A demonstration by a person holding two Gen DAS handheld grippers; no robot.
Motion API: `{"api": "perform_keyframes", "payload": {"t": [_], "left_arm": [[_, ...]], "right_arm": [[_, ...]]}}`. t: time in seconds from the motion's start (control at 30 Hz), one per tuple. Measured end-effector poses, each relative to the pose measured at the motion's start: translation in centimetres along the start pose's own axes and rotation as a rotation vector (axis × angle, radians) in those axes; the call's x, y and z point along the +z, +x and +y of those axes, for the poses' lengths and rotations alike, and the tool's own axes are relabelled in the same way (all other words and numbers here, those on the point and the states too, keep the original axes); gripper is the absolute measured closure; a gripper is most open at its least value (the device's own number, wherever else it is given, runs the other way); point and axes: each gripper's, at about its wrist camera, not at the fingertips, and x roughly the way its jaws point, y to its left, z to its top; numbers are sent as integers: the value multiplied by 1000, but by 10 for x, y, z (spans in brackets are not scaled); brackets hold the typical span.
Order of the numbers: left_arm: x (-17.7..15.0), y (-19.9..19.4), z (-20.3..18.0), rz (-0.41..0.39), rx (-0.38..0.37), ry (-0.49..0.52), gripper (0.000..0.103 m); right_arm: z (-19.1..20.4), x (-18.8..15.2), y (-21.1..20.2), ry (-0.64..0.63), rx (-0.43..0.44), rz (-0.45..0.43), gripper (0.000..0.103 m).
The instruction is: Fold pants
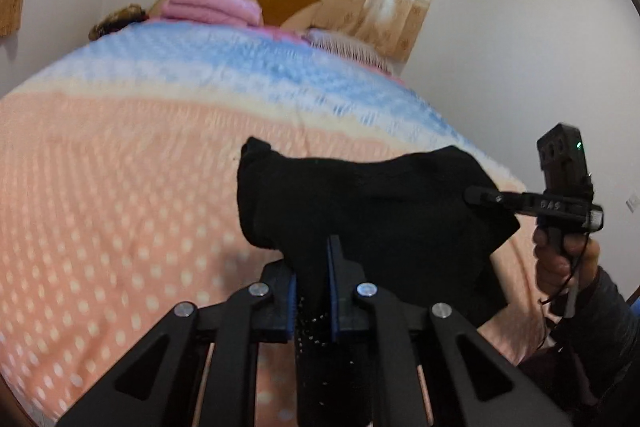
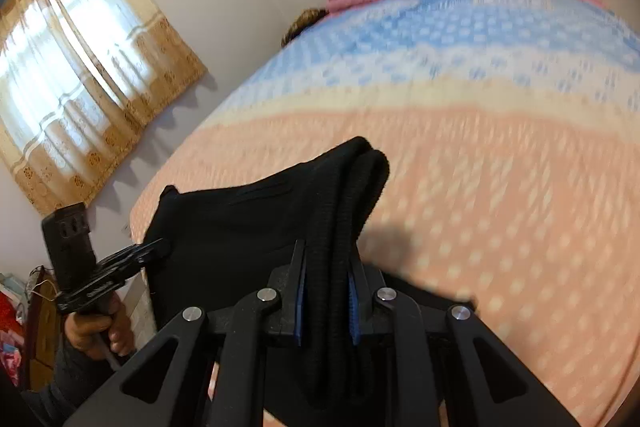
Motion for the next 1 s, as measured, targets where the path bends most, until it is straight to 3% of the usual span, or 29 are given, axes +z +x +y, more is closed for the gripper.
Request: {"api": "perform_keyframes", "payload": {"t": [0.13,0.2,0.27,0.3,0.33,0.37,0.47,0.5,0.57,0.63,0.73,0.83,1.0], "left_arm": [[-21,11,14,23,-3,-27,86],[-19,19,17,24,15,-23,80],[-19,28,19,41,81,2,54],[-15,33,22,50,107,0,45],[-16,34,23,59,161,-8,30],[-15,30,25,55,199,-21,23],[-15,1,19,4,273,-17,22],[-15,-10,13,-15,312,-7,20],[-15,-35,-1,-62,341,10,7],[-16,-61,-23,-131,359,62,0],[-19,-80,-51,-163,384,153,0],[-23,-88,-68,-178,375,204,0],[-20,-88,-87,-195,353,249,0]], "right_arm": [[-18,-30,-10,61,-3,42,86],[-26,-42,-11,45,-53,54,84],[-35,-43,-10,65,-68,50,82],[-40,-42,-7,92,-67,53,79],[-41,-41,-7,99,-73,55,74],[-40,-40,-7,97,-81,51,72],[-20,-45,-29,8,-232,-25,53],[-16,-47,-35,-12,-274,-50,41],[1,-55,-57,-58,-365,-110,39],[25,-69,-87,-98,-400,-194,39],[53,-86,-115,-150,-410,-271,32],[70,-99,-130,-166,-413,-310,31],[87,-105,-138,-174,-401,-324,31]]}}
